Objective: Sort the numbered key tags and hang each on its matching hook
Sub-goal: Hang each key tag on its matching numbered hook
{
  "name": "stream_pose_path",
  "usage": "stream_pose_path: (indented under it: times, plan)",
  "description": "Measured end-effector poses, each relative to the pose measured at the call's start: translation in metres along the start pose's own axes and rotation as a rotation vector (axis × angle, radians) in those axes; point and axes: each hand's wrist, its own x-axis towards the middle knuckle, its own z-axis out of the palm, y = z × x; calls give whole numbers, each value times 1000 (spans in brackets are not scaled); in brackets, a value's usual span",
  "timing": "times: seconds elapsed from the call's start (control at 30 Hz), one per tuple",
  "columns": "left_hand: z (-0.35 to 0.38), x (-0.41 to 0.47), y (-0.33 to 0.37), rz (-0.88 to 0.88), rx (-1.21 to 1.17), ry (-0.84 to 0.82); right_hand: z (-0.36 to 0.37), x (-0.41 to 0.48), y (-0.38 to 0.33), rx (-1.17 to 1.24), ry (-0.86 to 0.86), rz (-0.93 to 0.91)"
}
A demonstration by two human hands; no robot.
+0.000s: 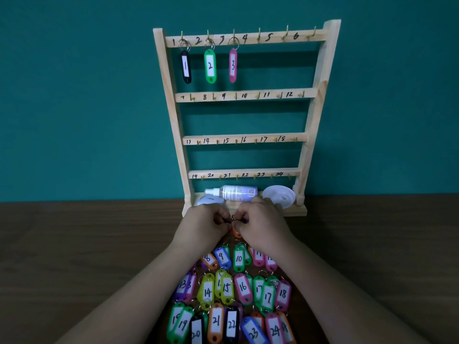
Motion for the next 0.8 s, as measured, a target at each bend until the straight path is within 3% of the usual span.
stream_pose_path:
  times: [0.4, 0.53, 0.63, 0.8]
  plan:
    - [-10, -2, 4, 102, 43, 41, 2, 2, -2, 59, -15, -60]
    - [-19, -2, 2, 120, -19, 70, -2, 3, 0, 176, -6, -86]
    - [-28, -3, 5, 106, -171, 104, -8, 4, 3, 354, 26, -125]
    - [-30, -11, 19, 44, -617, -3, -18, 3, 11, 559, 109, -149]
